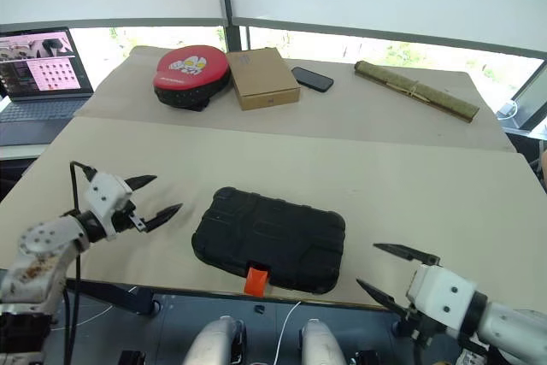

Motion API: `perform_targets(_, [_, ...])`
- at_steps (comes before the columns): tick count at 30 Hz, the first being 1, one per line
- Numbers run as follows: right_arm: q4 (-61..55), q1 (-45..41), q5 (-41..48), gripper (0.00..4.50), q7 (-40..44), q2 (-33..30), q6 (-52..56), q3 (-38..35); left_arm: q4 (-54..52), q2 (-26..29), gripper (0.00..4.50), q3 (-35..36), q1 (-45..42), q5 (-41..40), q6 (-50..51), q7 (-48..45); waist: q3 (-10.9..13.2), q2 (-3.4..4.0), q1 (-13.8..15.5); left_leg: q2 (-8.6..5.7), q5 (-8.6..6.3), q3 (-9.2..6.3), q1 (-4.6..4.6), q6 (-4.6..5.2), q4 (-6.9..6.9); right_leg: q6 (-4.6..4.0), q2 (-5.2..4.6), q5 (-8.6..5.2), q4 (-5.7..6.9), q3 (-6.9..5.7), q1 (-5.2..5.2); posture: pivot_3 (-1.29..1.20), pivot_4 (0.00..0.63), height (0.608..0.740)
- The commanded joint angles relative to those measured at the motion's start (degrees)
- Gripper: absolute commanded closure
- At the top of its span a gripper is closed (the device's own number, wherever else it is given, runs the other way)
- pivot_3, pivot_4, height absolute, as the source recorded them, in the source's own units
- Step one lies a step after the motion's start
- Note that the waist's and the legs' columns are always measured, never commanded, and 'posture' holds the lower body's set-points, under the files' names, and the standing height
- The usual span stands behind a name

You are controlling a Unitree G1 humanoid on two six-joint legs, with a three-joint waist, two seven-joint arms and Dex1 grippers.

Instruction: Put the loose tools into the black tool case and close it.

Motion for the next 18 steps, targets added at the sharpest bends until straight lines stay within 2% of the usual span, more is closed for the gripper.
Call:
perform_targets(1, [-4.0,1.4,4.6,2.06,4.1,-1.9,5.6,0.7,10.4,0.5,0.00,-4.6,-10.1,2.6,-3.6,-5.1,0.0,-0.04,0.3,-0.03,0.00,0.01,0.01,0.00,0.00,0.01,0.00,0.00,-0.03,0.00,0.02,0.00,0.150,0.740])
perform_targets(2, [-4.4,1.0,3.6,2.53,4.7,-2.5,6.2,3.0,14.6,0.0,0.55,-7.1,-13.8,4.3,-5.1,-7.0,0.0,-0.06,0.4,-0.07,0.01,0.02,0.03,0.01,0.00,0.03,0.00,0.01,-0.07,0.00,0.09,0.00,0.150,0.740])
perform_targets(3, [-4.4,-0.1,2.4,2.79,4.6,-2.8,6.9,5.6,18.3,-0.9,0.70,-9.5,-17.4,6.0,-8.1,-8.8,0.0,-0.09,0.6,-0.14,0.01,0.08,0.03,0.01,0.01,0.05,0.02,0.02,-0.10,-0.03,0.11,0.00,0.150,0.740])
perform_targets(5, [-4.2,-2.4,1.0,3.47,4.1,-2.9,8.3,9.1,23.7,-2.6,1.45,-12.6,-22.2,8.3,-12.7,-11.2,-0.1,-0.14,0.9,-0.17,0.09,0.13,-0.02,0.15,0.01,0.02,0.10,0.15,-0.31,-0.10,0.15,0.00,0.150,0.740])
perform_targets(6, [-3.9,-3.8,0.4,3.78,3.7,-2.8,9.0,10.7,26.3,-3.6,1.78,-13.9,-24.4,9.4,-15.1,-11.8,-0.1,-0.14,0.9,-0.17,0.26,0.14,-0.06,0.43,0.01,-0.26,0.09,0.33,-0.35,-0.10,0.15,0.00,0.150,0.740])
perform_targets(7, [-3.5,-5.0,-0.1,4.01,3.6,-2.8,9.6,12.2,28.6,-4.6,1.98,-15.0,-26.5,10.5,-16.7,-12.1,-0.1,-0.14,0.9,-0.18,0.26,0.19,-0.11,0.45,0.01,-0.16,0.07,0.41,-0.40,-0.08,0.14,0.00,0.150,0.740])
perform_targets(8, [-3.2,-5.8,-0.6,4.49,3.6,-2.8,10.2,13.2,30.5,-5.3,2.46,-15.7,-27.9,11.2,-17.9,-12.4,-0.1,-0.19,0.8,-0.20,0.25,0.20,-0.18,0.47,0.01,-0.01,0.06,0.49,-0.43,-0.05,0.11,0.00,0.150,0.740])
perform_targets(11, [-0.8,-9.8,-3.5,4.50,4.5,-2.9,10.0,17.9,33.9,-9.5,3.40,-18.7,-33.7,11.9,-19.0,-15.3,-0.1,-0.27,0.8,-0.21,0.24,0.18,-0.51,0.49,0.01,0.15,0.11,0.58,-0.43,-0.04,-0.18,0.00,0.150,0.740])
perform_targets(14, [1.9,-15.7,-5.0,4.50,3.7,-2.0,11.7,21.9,33.8,-11.3,4.47,-22.3,-35.7,13.0,-20.1,-20.9,-0.1,-0.27,0.6,-0.22,0.25,0.13,-0.73,0.50,0.05,0.18,0.16,0.60,-0.41,-0.09,-0.37,0.00,0.150,0.740])
perform_targets(18, [6.3,-23.2,-3.1,4.50,0.6,1.3,15.2,21.6,30.4,-10.8,4.47,-25.1,-34.7,13.1,-21.1,-26.5,-0.1,-0.26,0.0,-0.20,0.25,0.09,-0.72,0.50,0.06,0.17,0.22,0.59,-0.38,-0.06,-0.37,0.00,0.150,0.740])
